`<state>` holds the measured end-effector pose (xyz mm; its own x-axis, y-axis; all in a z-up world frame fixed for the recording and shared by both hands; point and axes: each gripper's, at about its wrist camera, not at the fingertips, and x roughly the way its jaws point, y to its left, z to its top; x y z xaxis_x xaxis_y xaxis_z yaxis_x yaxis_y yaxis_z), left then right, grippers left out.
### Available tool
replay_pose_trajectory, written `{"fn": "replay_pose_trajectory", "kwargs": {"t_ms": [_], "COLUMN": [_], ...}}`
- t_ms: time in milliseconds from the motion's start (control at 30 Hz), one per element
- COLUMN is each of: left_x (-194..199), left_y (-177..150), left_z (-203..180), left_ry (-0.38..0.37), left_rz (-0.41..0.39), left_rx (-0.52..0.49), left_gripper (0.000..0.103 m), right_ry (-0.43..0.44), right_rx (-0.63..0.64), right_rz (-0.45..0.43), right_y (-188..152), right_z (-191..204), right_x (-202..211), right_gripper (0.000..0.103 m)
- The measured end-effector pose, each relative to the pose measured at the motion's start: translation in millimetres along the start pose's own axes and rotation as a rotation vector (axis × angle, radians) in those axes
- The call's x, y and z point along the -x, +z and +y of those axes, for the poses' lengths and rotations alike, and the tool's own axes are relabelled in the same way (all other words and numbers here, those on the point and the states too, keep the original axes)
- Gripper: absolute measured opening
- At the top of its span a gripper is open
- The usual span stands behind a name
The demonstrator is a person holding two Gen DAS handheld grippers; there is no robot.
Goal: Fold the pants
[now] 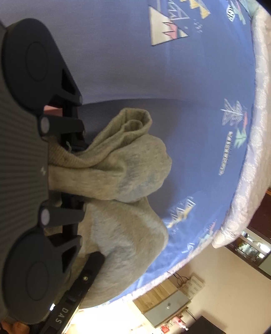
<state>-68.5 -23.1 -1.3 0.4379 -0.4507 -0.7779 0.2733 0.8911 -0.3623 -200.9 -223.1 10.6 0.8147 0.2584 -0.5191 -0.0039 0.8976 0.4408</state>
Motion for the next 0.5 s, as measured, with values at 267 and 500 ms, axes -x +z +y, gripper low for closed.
{"fn": "replay_pose_trajectory", "kwargs": {"t_ms": [267,500], "left_x": [16.5,-6.2], "left_y": [70.8,181.6], "left_z": [2.0,7.1], "left_ry": [-0.004,0.095], "left_rz": [-0.110,-0.229], "left_rx": [-0.006,-0.055], "left_gripper": [0.030,0.030], "right_ry": [0.052,0.091], "right_rx": [0.071,0.152], "right_rz": [-0.109,-0.219], "right_y": [51.4,124.3], "right_z": [15.1,23.6], "right_x": [-18.3,-95.9], "right_gripper": [0.026,0.026]}}
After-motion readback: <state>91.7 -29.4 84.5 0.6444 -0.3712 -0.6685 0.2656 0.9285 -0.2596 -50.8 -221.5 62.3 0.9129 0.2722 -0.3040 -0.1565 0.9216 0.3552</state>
